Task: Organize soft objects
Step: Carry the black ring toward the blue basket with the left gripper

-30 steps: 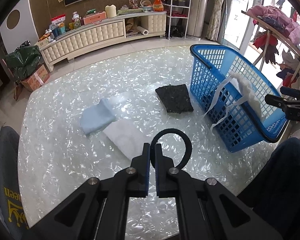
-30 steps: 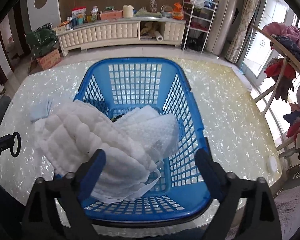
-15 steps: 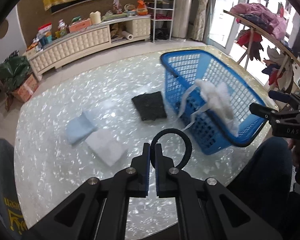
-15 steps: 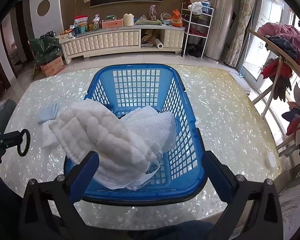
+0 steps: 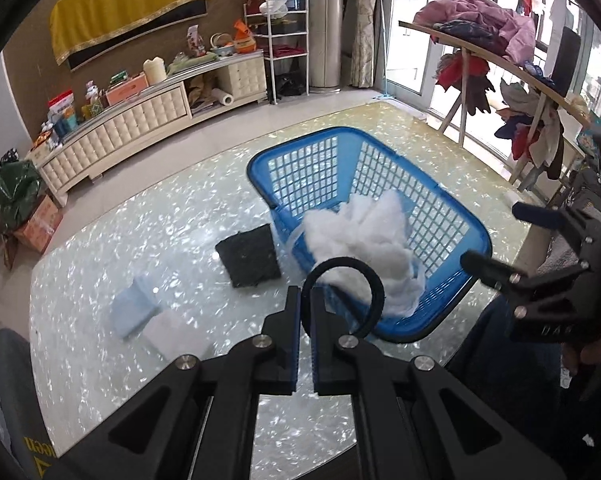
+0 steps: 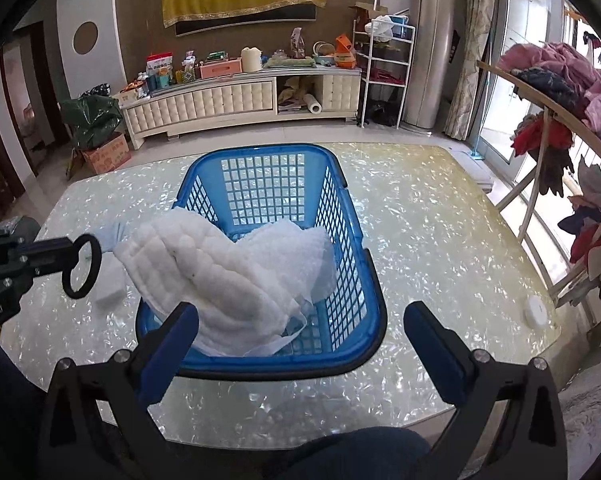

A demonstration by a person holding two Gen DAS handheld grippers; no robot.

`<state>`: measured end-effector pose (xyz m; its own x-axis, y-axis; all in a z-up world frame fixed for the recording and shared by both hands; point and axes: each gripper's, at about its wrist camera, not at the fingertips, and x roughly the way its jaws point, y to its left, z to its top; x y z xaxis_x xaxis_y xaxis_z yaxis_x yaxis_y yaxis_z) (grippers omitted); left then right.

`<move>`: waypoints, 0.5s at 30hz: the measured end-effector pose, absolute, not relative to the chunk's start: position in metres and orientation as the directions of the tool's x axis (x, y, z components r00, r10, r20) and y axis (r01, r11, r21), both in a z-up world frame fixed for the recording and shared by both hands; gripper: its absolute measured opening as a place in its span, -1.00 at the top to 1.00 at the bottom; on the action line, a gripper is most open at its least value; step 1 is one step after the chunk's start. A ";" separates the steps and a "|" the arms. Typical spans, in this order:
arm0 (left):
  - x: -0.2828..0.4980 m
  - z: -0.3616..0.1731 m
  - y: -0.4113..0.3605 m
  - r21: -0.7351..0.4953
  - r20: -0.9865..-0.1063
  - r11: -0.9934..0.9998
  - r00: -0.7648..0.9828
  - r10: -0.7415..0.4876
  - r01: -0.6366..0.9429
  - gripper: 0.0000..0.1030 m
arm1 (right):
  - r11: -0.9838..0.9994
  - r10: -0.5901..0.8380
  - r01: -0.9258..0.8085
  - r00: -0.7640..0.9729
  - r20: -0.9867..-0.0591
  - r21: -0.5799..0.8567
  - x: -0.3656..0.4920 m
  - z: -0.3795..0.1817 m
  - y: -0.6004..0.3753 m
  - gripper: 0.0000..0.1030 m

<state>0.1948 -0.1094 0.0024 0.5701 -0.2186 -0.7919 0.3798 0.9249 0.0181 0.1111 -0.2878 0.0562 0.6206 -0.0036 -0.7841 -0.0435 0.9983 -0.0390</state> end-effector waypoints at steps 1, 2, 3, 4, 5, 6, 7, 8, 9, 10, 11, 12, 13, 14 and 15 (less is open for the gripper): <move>0.195 0.003 -0.112 0.019 -0.792 0.924 0.570 -0.219 0.382 0.94 | 0.998 -0.002 -0.042 0.621 -0.784 -0.035 0.111 0.056 -0.289 -0.99; 0.195 0.004 -0.115 0.021 -0.791 0.923 0.571 -0.220 0.385 0.94 | 0.999 0.000 -0.040 0.621 -0.784 -0.031 0.110 0.056 -0.291 -0.99; 0.196 0.004 -0.119 0.022 -0.791 0.921 0.571 -0.221 0.388 0.94 | 0.999 0.003 -0.038 0.622 -0.783 -0.026 0.109 0.055 -0.293 -0.99; 0.196 0.005 -0.119 0.023 -0.791 0.920 0.570 -0.222 0.391 0.94 | 0.999 0.004 -0.036 0.623 -0.782 -0.023 0.109 0.056 -0.294 -0.99; 0.197 0.005 -0.123 0.026 -0.791 0.918 0.570 -0.223 0.396 0.94 | 0.999 0.006 -0.033 0.624 -0.781 -0.019 0.109 0.056 -0.295 -0.99; 0.197 0.005 -0.126 0.029 -0.791 0.916 0.569 -0.223 0.399 0.94 | 0.999 0.008 -0.030 0.626 -0.780 -0.015 0.108 0.056 -0.297 -0.99; 0.198 0.005 -0.129 0.030 -0.792 0.915 0.568 -0.224 0.403 0.94 | 1.000 0.009 -0.028 0.628 -0.778 -0.012 0.107 0.056 -0.298 -0.99; 0.199 0.004 -0.133 0.031 -0.794 0.912 0.564 -0.226 0.409 0.94 | 1.000 0.009 -0.025 0.630 -0.776 -0.009 0.107 0.056 -0.299 -0.99; 0.199 0.003 -0.135 0.032 -0.795 0.910 0.562 -0.227 0.413 0.94 | 1.000 0.010 -0.023 0.632 -0.775 -0.006 0.107 0.056 -0.300 -0.99; 0.200 0.003 -0.140 0.033 -0.798 0.907 0.558 -0.229 0.421 0.94 | 1.000 0.011 -0.021 0.634 -0.774 -0.003 0.106 0.056 -0.301 -0.99; 0.202 0.002 -0.144 0.033 -0.800 0.904 0.554 -0.232 0.427 0.94 | 1.000 0.012 -0.018 0.634 -0.773 0.001 0.106 0.056 -0.302 -0.99; 0.203 0.001 -0.146 0.034 -0.802 0.900 0.550 -0.235 0.434 0.94 | 1.000 0.013 -0.016 0.634 -0.774 0.004 0.106 0.055 -0.303 -0.99; 0.203 0.000 -0.148 0.034 -0.803 0.898 0.547 -0.237 0.439 0.94 | 1.000 0.014 -0.014 0.633 -0.774 0.006 0.106 0.054 -0.304 -0.99; 0.205 -0.001 -0.152 0.034 -0.806 0.894 0.541 -0.241 0.447 0.94 | 1.000 0.015 -0.013 0.633 -0.774 0.009 0.106 0.054 -0.305 -0.99; 0.206 -0.002 -0.156 0.035 -0.808 0.891 0.537 -0.241 0.452 0.94 | 1.000 0.015 -0.011 0.632 -0.775 0.011 0.106 0.053 -0.305 -0.99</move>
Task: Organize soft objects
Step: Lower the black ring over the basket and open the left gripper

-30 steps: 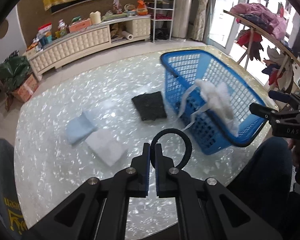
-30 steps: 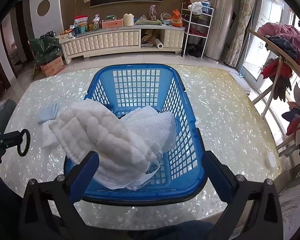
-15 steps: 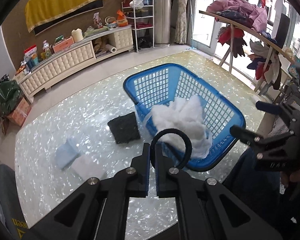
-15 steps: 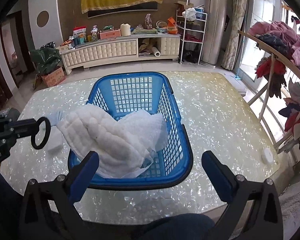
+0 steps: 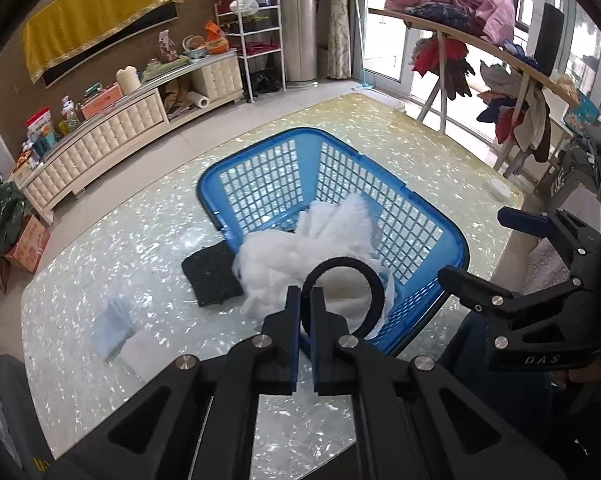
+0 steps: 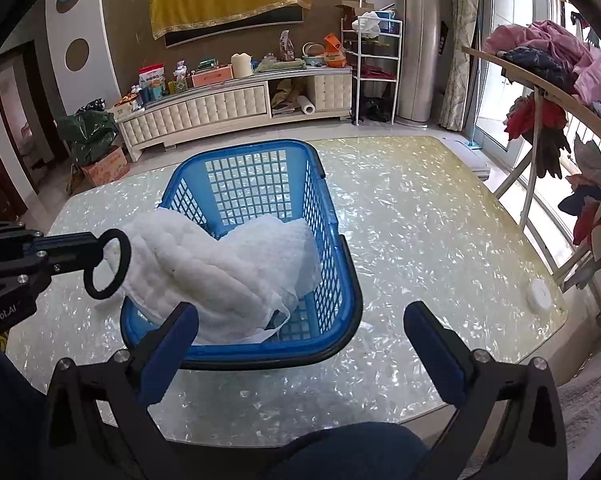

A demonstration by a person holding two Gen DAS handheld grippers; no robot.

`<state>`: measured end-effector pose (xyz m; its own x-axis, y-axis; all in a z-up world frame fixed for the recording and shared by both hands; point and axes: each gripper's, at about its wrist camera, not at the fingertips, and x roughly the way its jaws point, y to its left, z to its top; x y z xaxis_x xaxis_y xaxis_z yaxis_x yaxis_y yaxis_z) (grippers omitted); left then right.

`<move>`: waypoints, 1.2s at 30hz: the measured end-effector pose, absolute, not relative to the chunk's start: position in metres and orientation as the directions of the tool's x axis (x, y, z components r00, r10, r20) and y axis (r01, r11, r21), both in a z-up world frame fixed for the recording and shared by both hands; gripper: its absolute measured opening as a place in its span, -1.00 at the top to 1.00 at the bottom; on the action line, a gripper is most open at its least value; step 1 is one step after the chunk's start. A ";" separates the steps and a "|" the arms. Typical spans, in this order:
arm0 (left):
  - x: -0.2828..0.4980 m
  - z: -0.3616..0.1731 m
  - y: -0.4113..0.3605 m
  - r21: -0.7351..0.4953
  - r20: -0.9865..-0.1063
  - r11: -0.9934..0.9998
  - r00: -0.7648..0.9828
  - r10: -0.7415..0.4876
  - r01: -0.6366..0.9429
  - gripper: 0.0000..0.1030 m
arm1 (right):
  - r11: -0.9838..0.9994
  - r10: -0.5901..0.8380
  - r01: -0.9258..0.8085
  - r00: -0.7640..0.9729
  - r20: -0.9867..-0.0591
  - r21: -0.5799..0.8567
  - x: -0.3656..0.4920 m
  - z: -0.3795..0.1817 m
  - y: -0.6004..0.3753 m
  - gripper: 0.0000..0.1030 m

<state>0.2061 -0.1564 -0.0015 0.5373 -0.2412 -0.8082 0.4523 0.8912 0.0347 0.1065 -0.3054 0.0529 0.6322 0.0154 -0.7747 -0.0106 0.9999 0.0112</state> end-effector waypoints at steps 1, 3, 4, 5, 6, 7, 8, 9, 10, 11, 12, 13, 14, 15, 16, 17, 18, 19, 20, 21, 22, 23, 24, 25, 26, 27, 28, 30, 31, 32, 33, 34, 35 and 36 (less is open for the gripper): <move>0.206 -0.002 -0.157 0.035 -0.810 0.889 0.534 -0.243 0.457 0.94 | 1.000 0.017 -0.009 0.631 -0.775 0.015 0.107 0.052 -0.306 -0.99; 0.209 -0.005 -0.163 0.034 -0.814 0.883 0.526 -0.248 0.468 0.94 | 1.000 0.016 -0.003 0.633 -0.774 0.019 0.107 0.051 -0.308 -0.99; 0.211 -0.006 -0.167 0.034 -0.817 0.879 0.520 -0.249 0.475 0.94 | 1.000 0.015 0.001 0.633 -0.774 0.021 0.106 0.051 -0.309 -0.99; 0.212 -0.007 -0.170 0.035 -0.819 0.876 0.517 -0.250 0.480 0.94 | 1.000 0.015 0.005 0.634 -0.773 0.025 0.107 0.050 -0.310 -0.99; 0.215 -0.009 -0.174 0.036 -0.821 0.874 0.512 -0.251 0.485 0.94 | 1.000 0.016 0.009 0.635 -0.772 0.028 0.106 0.050 -0.311 -0.99; 0.216 -0.010 -0.176 0.036 -0.823 0.872 0.509 -0.252 0.489 0.94 | 0.999 0.019 0.010 0.635 -0.772 0.033 0.106 0.049 -0.312 -0.99; 0.219 -0.012 -0.180 0.035 -0.826 0.868 0.503 -0.253 0.495 0.94 | 0.999 0.021 0.010 0.634 -0.773 0.036 0.107 0.048 -0.312 -0.99; 0.220 -0.013 -0.181 0.035 -0.828 0.866 0.500 -0.254 0.498 0.94 | 0.999 0.021 0.011 0.633 -0.774 0.036 0.107 0.048 -0.312 -0.99; 0.223 -0.015 -0.185 0.032 -0.831 0.863 0.493 -0.258 0.505 0.94 | 0.999 0.021 0.010 0.632 -0.774 0.036 0.107 0.048 -0.314 -0.99; 0.225 -0.016 -0.188 0.031 -0.832 0.861 0.490 -0.259 0.508 0.94 | 0.999 0.020 0.011 0.633 -0.774 0.035 0.107 0.048 -0.314 -0.99; 0.228 -0.018 -0.192 0.028 -0.836 0.858 0.483 -0.262 0.513 0.94 | 0.999 0.018 0.013 0.633 -0.774 0.034 0.108 0.047 -0.315 -0.99; 0.229 -0.020 -0.194 0.026 -0.837 0.856 0.479 -0.263 0.516 0.94 | 0.999 0.018 0.015 0.633 -0.774 0.035 0.108 0.046 -0.315 -0.99; 0.231 -0.023 -0.198 0.022 -0.841 0.853 0.470 -0.266 0.522 0.94 | 0.999 0.018 0.017 0.632 -0.775 0.037 0.108 0.045 -0.316 -0.99; 0.232 -0.024 -0.199 0.019 -0.843 0.850 0.466 -0.269 0.526 0.94 | 0.999 0.017 0.019 0.632 -0.775 0.038 0.109 0.044 -0.317 -0.99; 0.233 -0.026 -0.202 0.018 -0.845 0.848 0.460 -0.271 0.530 0.94 | 0.999 0.013 0.022 0.633 -0.774 0.035 0.109 0.043 -0.318 -0.99; 0.235 -0.029 -0.205 0.016 -0.849 0.846 0.455 -0.270 0.533 0.94 | 0.999 0.006 0.026 0.633 -0.774 0.029 0.110 0.043 -0.319 -0.99; 0.237 -0.031 -0.208 0.013 -0.851 0.845 0.449 -0.271 0.535 0.94 | 0.999 0.000 0.029 0.635 -0.773 0.024 0.109 0.042 -0.320 -0.99; 0.238 -0.032 -0.208 0.010 -0.853 0.843 0.444 -0.273 0.538 0.94 | 0.999 -0.005 0.033 0.635 -0.772 0.021 0.109 0.042 -0.320 -0.99; 0.239 -0.035 -0.211 0.008 -0.855 0.840 0.439 -0.276 0.543 0.94 | 0.999 -0.005 0.036 0.635 -0.773 0.024 0.109 0.041 -0.322 -0.99; 0.241 -0.037 -0.213 0.006 -0.857 0.837 0.434 -0.277 0.547 0.94 | 0.999 -0.003 0.037 0.634 -0.773 0.027 0.109 0.041 -0.322 -0.99; 0.242 -0.039 -0.214 0.003 -0.859 0.835 0.429 -0.280 0.550 0.94 | 0.999 -0.003 0.041 0.634 -0.773 0.030 0.109 0.041 -0.323 -0.99; 0.243 -0.040 -0.216 -0.001 -0.860 0.833 0.425 -0.283 0.553 0.94 | 0.999 -0.005 0.044 0.634 -0.774 0.029 0.109 0.041 -0.324 -0.99; 0.245 -0.042 -0.218 -0.005 -0.861 0.830 0.420 -0.287 0.558 0.94 | 0.998 -0.005 0.045 0.633 -0.774 0.031 0.109 0.041 -0.324 -0.99; 0.246 -0.043 -0.218 -0.008 -0.861 0.829 0.417 -0.290 0.560 0.94 | 0.998 -0.003 0.047 0.633 -0.774 0.034 0.109 0.041 -0.325 -0.99; 0.248 -0.045 -0.220 -0.013 -0.863 0.826 0.411 -0.295 0.564 0.94 | 0.998 -0.003 0.049 0.632 -0.775 0.036 0.109 0.041 -0.326 -0.99; 0.249 -0.047 -0.221 -0.016 -0.864 0.825 0.408 -0.297 0.565 0.94 | 0.998 -0.002 0.051 0.631 -0.776 0.038 0.109 0.041 -0.326 -0.99; 0.251 -0.049 -0.223 -0.018 -0.865 0.823 0.404 -0.297 0.567 0.94 | 0.998 -0.003 0.052 0.631 -0.776 0.039 0.109 0.041 -0.326 -0.99; 0.254 -0.053 -0.224 -0.023 -0.870 0.824 0.395 -0.295 0.566 0.94 | 0.998 -0.005 0.056 0.630 -0.776 0.039 0.109 0.041 -0.326 -0.99; 0.255 -0.054 -0.224 -0.028 -0.871 0.822 0.389 -0.298 0.568 0.94 | 0.998 -0.006 0.058 0.630 -0.777 0.040 0.109 0.041 -0.325 -0.99; 0.256 -0.056 -0.226 -0.032 -0.873 0.818 0.382 -0.302 0.574 0.94 | 0.997 -0.005 0.060 0.630 -0.777 0.042 0.109 0.041 -0.326 -0.99; 0.257 -0.057 -0.227 -0.031 -0.873 0.817 0.382 -0.302 0.576 0.94 | 0.997 -0.005 0.062 0.629 -0.777 0.043 0.109 0.041 -0.326 -0.99; 0.257 -0.058 -0.229 -0.030 -0.874 0.815 0.381 -0.303 0.578 0.94 | 0.997 -0.004 0.064 0.628 -0.778 0.047 0.109 0.041 -0.326 -0.99; 0.258 -0.059 -0.230 -0.033 -0.874 0.815 0.379 -0.304 0.578 0.94 | 0.996 -0.002 0.067 0.628 -0.778 0.051 0.109 0.041 -0.327 -0.99; 0.258 -0.060 -0.231 -0.038 -0.874 0.816 0.376 -0.307 0.577 0.94 | 0.996 -0.001 0.068 0.627 -0.779 0.054 0.110 0.040 -0.328 -0.99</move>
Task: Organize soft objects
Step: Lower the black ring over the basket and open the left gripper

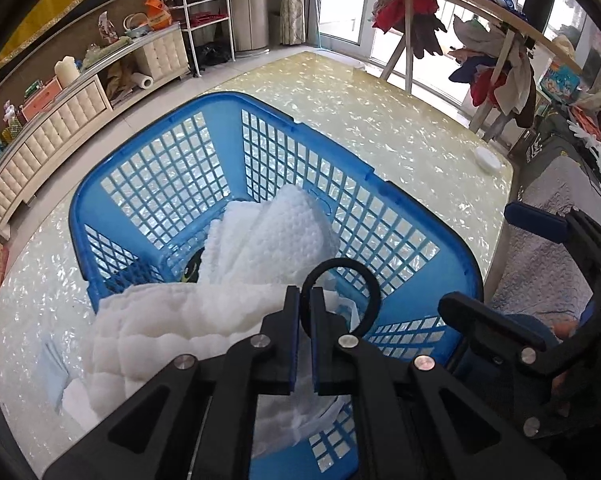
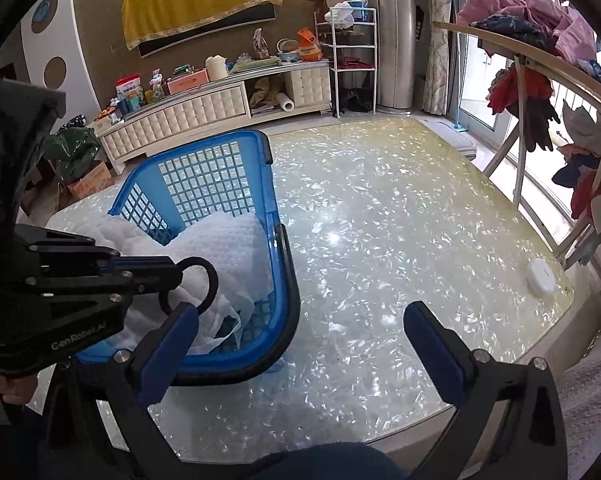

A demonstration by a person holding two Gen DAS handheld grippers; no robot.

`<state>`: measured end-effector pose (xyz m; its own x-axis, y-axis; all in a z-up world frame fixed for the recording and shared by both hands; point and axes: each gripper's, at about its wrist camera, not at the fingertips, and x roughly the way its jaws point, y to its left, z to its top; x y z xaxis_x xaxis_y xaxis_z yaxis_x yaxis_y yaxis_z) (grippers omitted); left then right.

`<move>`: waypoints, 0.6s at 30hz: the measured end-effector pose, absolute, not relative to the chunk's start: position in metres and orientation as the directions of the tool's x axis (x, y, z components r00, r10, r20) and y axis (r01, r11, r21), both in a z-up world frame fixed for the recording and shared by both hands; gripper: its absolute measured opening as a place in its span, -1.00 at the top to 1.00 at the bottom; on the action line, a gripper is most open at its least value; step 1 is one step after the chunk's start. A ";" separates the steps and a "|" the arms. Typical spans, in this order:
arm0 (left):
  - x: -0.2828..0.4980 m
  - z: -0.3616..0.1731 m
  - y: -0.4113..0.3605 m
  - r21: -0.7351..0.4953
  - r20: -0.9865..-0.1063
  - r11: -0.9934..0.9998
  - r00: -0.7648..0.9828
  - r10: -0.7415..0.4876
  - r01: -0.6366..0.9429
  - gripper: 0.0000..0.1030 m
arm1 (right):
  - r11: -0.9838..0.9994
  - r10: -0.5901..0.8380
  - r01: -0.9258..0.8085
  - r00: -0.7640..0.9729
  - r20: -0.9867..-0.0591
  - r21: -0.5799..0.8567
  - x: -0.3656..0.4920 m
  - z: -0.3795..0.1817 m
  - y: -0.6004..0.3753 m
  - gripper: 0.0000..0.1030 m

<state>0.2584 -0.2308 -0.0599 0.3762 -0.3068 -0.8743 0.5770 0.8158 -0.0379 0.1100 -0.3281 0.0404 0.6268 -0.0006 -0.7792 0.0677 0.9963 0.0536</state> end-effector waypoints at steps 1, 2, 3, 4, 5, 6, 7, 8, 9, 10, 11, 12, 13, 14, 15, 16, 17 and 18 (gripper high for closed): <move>0.259 -0.061 -0.231 -0.040 -0.875 0.817 0.374 -0.307 0.576 0.94 | 0.996 0.001 0.068 0.626 -0.780 0.056 0.110 0.040 -0.329 -0.99; 0.260 -0.062 -0.232 -0.038 -0.877 0.818 0.374 -0.303 0.574 0.94 | 0.996 0.002 0.068 0.626 -0.780 0.057 0.110 0.041 -0.328 -0.99; 0.260 -0.063 -0.233 -0.030 -0.879 0.821 0.375 -0.293 0.571 0.94 | 0.996 0.003 0.068 0.627 -0.779 0.059 0.109 0.041 -0.328 -0.99; 0.261 -0.064 -0.233 -0.025 -0.882 0.823 0.376 -0.286 0.567 0.91 | 0.996 0.003 0.068 0.627 -0.779 0.059 0.110 0.041 -0.329 -0.99; 0.261 -0.064 -0.233 -0.023 -0.884 0.825 0.375 -0.281 0.565 0.88 | 0.996 0.005 0.069 0.626 -0.780 0.061 0.110 0.041 -0.329 -0.99; 0.262 -0.064 -0.234 -0.024 -0.885 0.825 0.371 -0.280 0.564 0.70 | 0.996 0.007 0.069 0.626 -0.780 0.064 0.110 0.041 -0.329 -0.99; 0.262 -0.064 -0.235 -0.026 -0.886 0.826 0.370 -0.280 0.563 0.43 | 0.996 0.007 0.069 0.625 -0.780 0.065 0.110 0.040 -0.329 -0.99; 0.261 -0.063 -0.235 -0.025 -0.886 0.828 0.372 -0.278 0.560 0.33 | 0.995 0.010 0.067 0.625 -0.781 0.067 0.109 0.041 -0.329 -0.99; 0.261 -0.062 -0.235 -0.022 -0.885 0.831 0.375 -0.274 0.555 0.23 | 0.995 0.012 0.066 0.623 -0.782 0.068 0.109 0.040 -0.329 -0.99; 0.260 -0.060 -0.234 -0.021 -0.883 0.834 0.381 -0.274 0.552 0.16 | 0.995 0.012 0.067 0.623 -0.782 0.069 0.109 0.041 -0.328 -0.99; 0.260 -0.059 -0.233 -0.020 -0.881 0.835 0.385 -0.275 0.550 0.11 | 0.995 0.012 0.068 0.626 -0.780 0.070 0.109 0.041 -0.328 -0.99; 0.259 -0.057 -0.232 -0.018 -0.878 0.835 0.390 -0.276 0.549 0.00 | 0.995 0.011 0.069 0.627 -0.779 0.069 0.109 0.042 -0.328 -0.99; 0.259 -0.055 -0.230 -0.017 -0.876 0.836 0.395 -0.276 0.548 -0.09 | 0.995 0.011 0.068 0.627 -0.779 0.069 0.109 0.042 -0.328 -0.99; 0.259 -0.054 -0.228 -0.014 -0.875 0.837 0.398 -0.275 0.547 -0.13 | 0.995 0.011 0.069 0.626 -0.780 0.070 0.110 0.042 -0.327 -0.99; 0.257 -0.051 -0.225 -0.010 -0.872 0.838 0.406 -0.275 0.546 -0.25 | 0.995 0.011 0.070 0.626 -0.780 0.070 0.109 0.042 -0.327 -0.99; 0.256 -0.048 -0.223 -0.005 -0.868 0.840 0.414 -0.273 0.543 -0.38 | 0.995 0.010 0.070 0.626 -0.780 0.069 0.109 0.042 -0.326 -0.99; 0.255 -0.046 -0.220 0.000 -0.866 0.844 0.423 -0.268 0.536 -0.44 | 0.995 0.010 0.069 0.626 -0.780 0.067 0.109 0.042 -0.325 -0.99; 0.255 -0.044 -0.216 0.007 -0.862 0.850 0.433 -0.262 0.527 -0.49 | 0.996 0.009 0.066 0.626 -0.780 0.065 0.109 0.043 -0.324 -0.99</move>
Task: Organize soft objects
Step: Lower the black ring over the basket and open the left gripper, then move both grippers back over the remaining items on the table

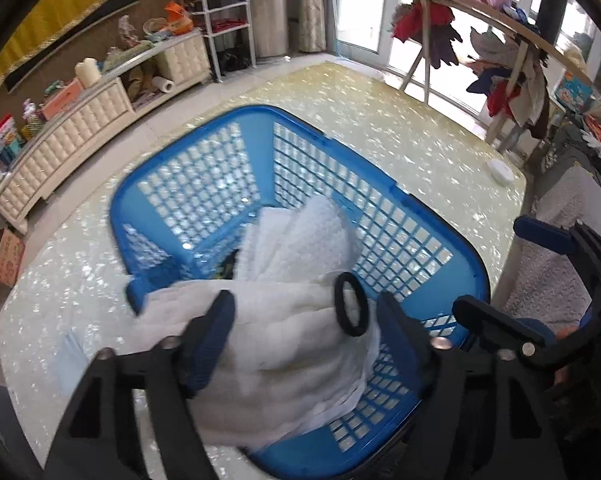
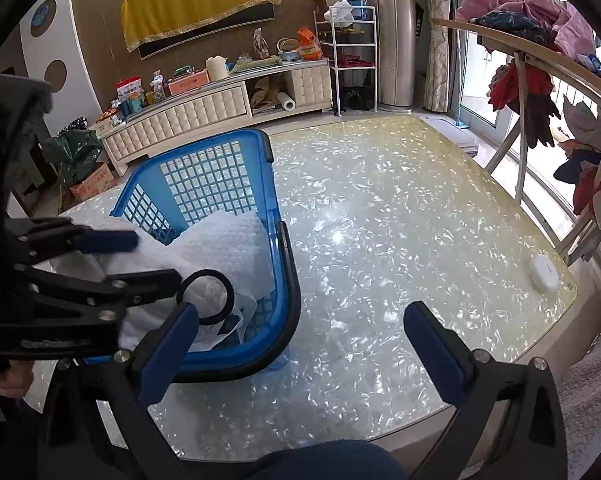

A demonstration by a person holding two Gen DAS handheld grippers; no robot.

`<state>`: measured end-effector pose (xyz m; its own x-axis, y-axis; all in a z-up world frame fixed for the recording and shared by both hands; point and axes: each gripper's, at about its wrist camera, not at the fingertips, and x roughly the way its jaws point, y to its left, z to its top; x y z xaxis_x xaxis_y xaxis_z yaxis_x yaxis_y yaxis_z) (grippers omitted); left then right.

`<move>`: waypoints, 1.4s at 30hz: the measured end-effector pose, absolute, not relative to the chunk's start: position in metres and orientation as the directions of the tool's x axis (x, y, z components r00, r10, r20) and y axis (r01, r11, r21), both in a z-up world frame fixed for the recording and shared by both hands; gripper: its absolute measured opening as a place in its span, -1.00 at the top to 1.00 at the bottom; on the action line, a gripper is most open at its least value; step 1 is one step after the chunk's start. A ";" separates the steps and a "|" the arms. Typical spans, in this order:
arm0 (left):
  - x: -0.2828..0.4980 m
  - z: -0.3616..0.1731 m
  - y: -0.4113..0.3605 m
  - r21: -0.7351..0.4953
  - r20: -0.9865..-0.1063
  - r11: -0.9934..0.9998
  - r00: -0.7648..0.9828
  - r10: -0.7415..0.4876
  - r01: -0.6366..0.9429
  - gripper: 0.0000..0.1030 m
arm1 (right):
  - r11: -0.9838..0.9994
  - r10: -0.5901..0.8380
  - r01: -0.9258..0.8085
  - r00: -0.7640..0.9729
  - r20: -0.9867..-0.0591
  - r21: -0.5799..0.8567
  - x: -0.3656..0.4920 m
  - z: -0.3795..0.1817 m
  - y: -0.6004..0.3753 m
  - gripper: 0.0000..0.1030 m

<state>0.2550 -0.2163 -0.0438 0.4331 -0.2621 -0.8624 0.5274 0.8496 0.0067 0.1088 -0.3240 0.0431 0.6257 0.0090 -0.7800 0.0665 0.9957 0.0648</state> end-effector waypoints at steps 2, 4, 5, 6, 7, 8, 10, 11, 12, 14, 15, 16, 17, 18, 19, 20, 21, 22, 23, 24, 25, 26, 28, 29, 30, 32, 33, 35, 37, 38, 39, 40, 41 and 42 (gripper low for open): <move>0.253 -0.036 -0.208 0.011 -0.853 0.859 0.453 -0.259 0.511 -0.49 | 0.996 0.011 0.062 0.627 -0.779 0.064 0.108 0.044 -0.322 -0.99; 0.252 -0.028 -0.199 -0.005 -0.845 0.862 0.458 -0.275 0.507 -0.49 | 0.996 0.017 0.054 0.629 -0.777 0.065 0.107 0.047 -0.319 -0.99; 0.251 -0.024 -0.195 -0.010 -0.842 0.864 0.462 -0.279 0.504 -0.50 | 0.997 0.018 0.047 0.632 -0.775 0.062 0.107 0.048 -0.316 -0.99; 0.251 -0.020 -0.191 -0.012 -0.838 0.868 0.469 -0.280 0.497 -0.58 | 0.997 0.019 0.041 0.634 -0.773 0.058 0.106 0.050 -0.314 -0.99; 0.250 -0.018 -0.189 -0.010 -0.835 0.871 0.475 -0.278 0.492 -0.65 | 0.998 0.021 0.034 0.638 -0.770 0.055 0.106 0.052 -0.312 -0.99; 0.248 -0.012 -0.184 0.000 -0.827 0.878 0.493 -0.269 0.479 -0.67 | 0.998 0.021 0.031 0.640 -0.768 0.053 0.106 0.054 -0.311 -0.99; 0.244 -0.005 -0.177 0.010 -0.815 0.884 0.515 -0.263 0.467 -0.72 | 0.998 0.025 0.024 0.647 -0.762 0.053 0.107 0.059 -0.309 -0.99; 0.242 -0.003 -0.174 0.006 -0.813 0.885 0.517 -0.266 0.466 -0.75 | 0.998 0.026 0.021 0.651 -0.759 0.052 0.107 0.061 -0.308 -0.99; 0.241 -0.002 -0.171 0.008 -0.815 0.889 0.518 -0.260 0.459 -0.75 | 0.999 0.029 0.015 0.655 -0.755 0.051 0.106 0.064 -0.306 -0.99; 0.236 0.004 -0.164 0.014 -0.808 0.896 0.533 -0.252 0.444 -0.76 | 0.999 0.038 0.000 0.658 -0.752 0.050 0.106 0.068 -0.302 -0.99; 0.234 0.005 -0.161 0.013 -0.806 0.896 0.535 -0.253 0.444 -0.76 | 0.999 0.037 -0.007 0.660 -0.750 0.044 0.106 0.069 -0.300 -0.99; 0.232 0.007 -0.158 0.009 -0.805 0.897 0.535 -0.255 0.442 -0.81 | 0.999 0.039 -0.016 0.662 -0.749 0.038 0.105 0.070 -0.297 -0.99; 0.229 0.010 -0.153 0.004 -0.802 0.898 0.538 -0.260 0.440 -0.87 | 0.999 0.046 -0.027 0.662 -0.748 0.037 0.105 0.071 -0.294 -0.99; 0.225 0.012 -0.148 0.002 -0.798 0.899 0.543 -0.262 0.437 -1.00 | 0.999 0.054 -0.037 0.660 -0.749 0.038 0.106 0.071 -0.291 -0.99; 0.224 0.013 -0.146 0.003 -0.797 0.900 0.545 -0.261 0.435 -1.00 | 0.998 0.058 -0.045 0.660 -0.749 0.038 0.106 0.072 -0.290 -0.99; 0.221 0.015 -0.139 -0.001 -0.791 0.902 0.552 -0.264 0.431 -1.00 | 0.998 0.062 -0.054 0.659 -0.749 0.036 0.106 0.073 -0.286 -0.99; 0.218 0.017 -0.134 -0.003 -0.789 0.905 0.555 -0.264 0.426 -1.00 | 0.997 0.070 -0.064 0.659 -0.749 0.037 0.106 0.074 -0.282 -0.99; 0.216 0.018 -0.130 -0.004 -0.787 0.907 0.559 -0.263 0.421 -1.00 | 0.997 0.077 -0.073 0.659 -0.748 0.038 0.106 0.074 -0.280 -0.99; 0.213 0.019 -0.123 -0.007 -0.784 0.910 0.563 -0.261 0.414 -1.00 | 0.996 0.084 -0.086 0.659 -0.748 0.037 0.106 0.075 -0.274 -0.99; 0.211 0.020 -0.115 -0.004 -0.782 0.915 0.569 -0.255 0.403 -1.00 | 0.995 0.090 -0.095 0.657 -0.748 0.037 0.108 0.075 -0.272 -0.99; 0.208 0.020 -0.111 -0.003 -0.781 0.918 0.572 -0.250 0.397 -1.00 | 0.993 0.099 -0.108 0.655 -0.749 0.036 0.109 0.075 -0.268 -0.99; 0.205 0.020 -0.101 -0.003 -0.780 0.923 0.577 -0.242 0.384 -1.00 | 0.992 0.107 -0.123 0.653 -0.750 0.035 0.109 0.076 -0.262 -0.99; 0.200 0.020 -0.090 -0.002 -0.782 0.930 0.579 -0.231 0.368 -1.00 | 0.988 0.121 -0.149 0.649 -0.751 0.031 0.110 0.076 -0.252 -0.99; 0.196 0.020 -0.081 -0.003 -0.782 0.935 0.582 -0.223 0.355 -1.00 | 0.987 0.127 -0.161 0.648 -0.751 0.028 0.111 0.077 -0.247 -0.99; 0.194 0.019 -0.073 -0.004 -0.785 0.940 0.582 -0.215 0.341 -1.00 | 0.984 0.133 -0.174 0.649 -0.749 0.025 0.111 0.077 -0.242 -0.99; 0.189 0.020 -0.058 -0.006 -0.783 0.949 0.589 -0.200 0.314 -1.00 | 0.980 0.149 -0.197 0.645 -0.749 0.026 0.113 0.077 -0.231 -0.99; 0.186 0.021 -0.053 -0.005 -0.782 0.952 0.592 -0.194 0.307 -1.00 | 0.977 0.164 -0.209 0.640 -0.751 0.035 0.115 0.075 -0.225 -0.99; 0.179 0.020 -0.041 -0.002 -0.783 0.955 0.593 -0.186 0.296 -1.00 | 0.974 0.178 -0.223 0.631 -0.755 0.043 0.115 0.073 -0.218 -0.99; 0.173 0.019 -0.029 0.002 -0.783 0.958 0.596 -0.176 0.286 -1.00 | 0.968 0.193 -0.249 0.623 -0.758 0.041 0.117 0.072 -0.206 -0.99; 0.171 0.018 -0.024 0.003 -0.784 0.960 0.597 -0.172 0.281 -1.00 | 0.965 0.198 -0.261 0.619 -0.760 0.039 0.118 0.072 -0.202 -0.99; 0.169 0.016 -0.017 0.001 -0.784 0.962 0.597 -0.168 0.273 -1.00 | 0.961 0.204 -0.272 0.614 -0.763 0.039 0.120 0.071 -0.198 -0.99; 0.168 0.014 -0.012 -0.002 -0.785 0.964 0.596 -0.166 0.265 -1.00 | 0.958 0.209 -0.284 0.611 -0.764 0.036 0.121 0.071 -0.193 -0.99; 0.167 0.012 -0.007 -0.006 -0.788 0.966 0.594 -0.163 0.257 -1.00 | 0.956 0.212 -0.293 0.609 -0.765 0.032 0.122 0.070 -0.188 -0.99; 0.167 0.011 -0.005 -0.008 -0.791 0.968 0.591 -0.161 0.252 -1.00 | 0.953 0.214 -0.302 0.603 -0.768 0.029 0.125 0.069 -0.183 -0.99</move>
<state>0.1674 -0.0048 0.0106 0.5905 -0.1606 -0.7909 0.2521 0.9677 -0.0082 0.1246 -0.1828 0.0685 0.6031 0.2144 -0.7683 -0.3024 0.9528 0.0285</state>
